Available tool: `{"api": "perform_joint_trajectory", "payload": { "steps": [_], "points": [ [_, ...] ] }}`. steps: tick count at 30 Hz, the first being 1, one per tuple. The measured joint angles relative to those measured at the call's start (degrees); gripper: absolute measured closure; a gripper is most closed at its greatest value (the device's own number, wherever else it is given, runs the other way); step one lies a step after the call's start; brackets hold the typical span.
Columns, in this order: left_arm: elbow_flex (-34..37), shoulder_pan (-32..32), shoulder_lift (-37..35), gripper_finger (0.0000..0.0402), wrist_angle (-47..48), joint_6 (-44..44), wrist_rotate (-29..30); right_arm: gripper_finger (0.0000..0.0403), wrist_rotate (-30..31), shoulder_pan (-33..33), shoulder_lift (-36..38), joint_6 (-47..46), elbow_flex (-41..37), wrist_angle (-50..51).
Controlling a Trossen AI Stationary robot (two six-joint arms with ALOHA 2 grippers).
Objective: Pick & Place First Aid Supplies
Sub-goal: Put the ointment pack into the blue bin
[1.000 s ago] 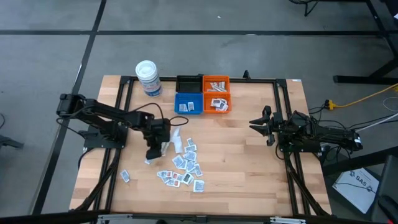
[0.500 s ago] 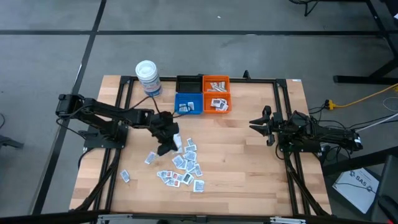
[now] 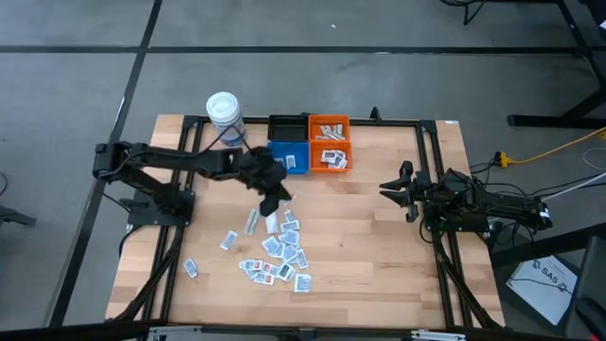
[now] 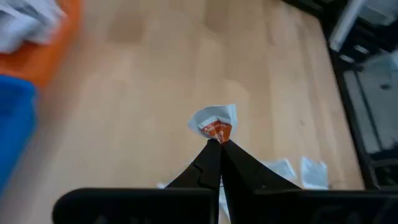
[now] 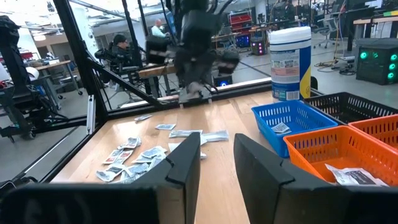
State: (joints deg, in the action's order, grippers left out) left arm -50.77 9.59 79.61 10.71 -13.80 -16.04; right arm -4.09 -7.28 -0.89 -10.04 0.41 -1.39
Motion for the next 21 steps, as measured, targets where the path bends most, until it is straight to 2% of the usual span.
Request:
{"api": "perform_joint_trajectory", "payload": {
  "steps": [8, 15, 21],
  "points": [
    [-6.9, 7.9, 3.4, 0.0399, 2.7, 1.6, 3.3, 0.0303, 0.0, 0.0, 0.0, 0.0, 0.0, 0.0],
    [-12.0, 14.5, 8.4, 0.0399, 12.3, 1.5, 14.4, 0.0303, 0.0, 0.0, 0.0, 0.0, 0.0, 0.0],
    [-12.2, 17.8, 10.9, 0.0397, 15.5, -7.4, 14.6, 0.0303, 0.0, 0.0, 0.0, 0.0, 0.0, 0.0]
  ]
}}
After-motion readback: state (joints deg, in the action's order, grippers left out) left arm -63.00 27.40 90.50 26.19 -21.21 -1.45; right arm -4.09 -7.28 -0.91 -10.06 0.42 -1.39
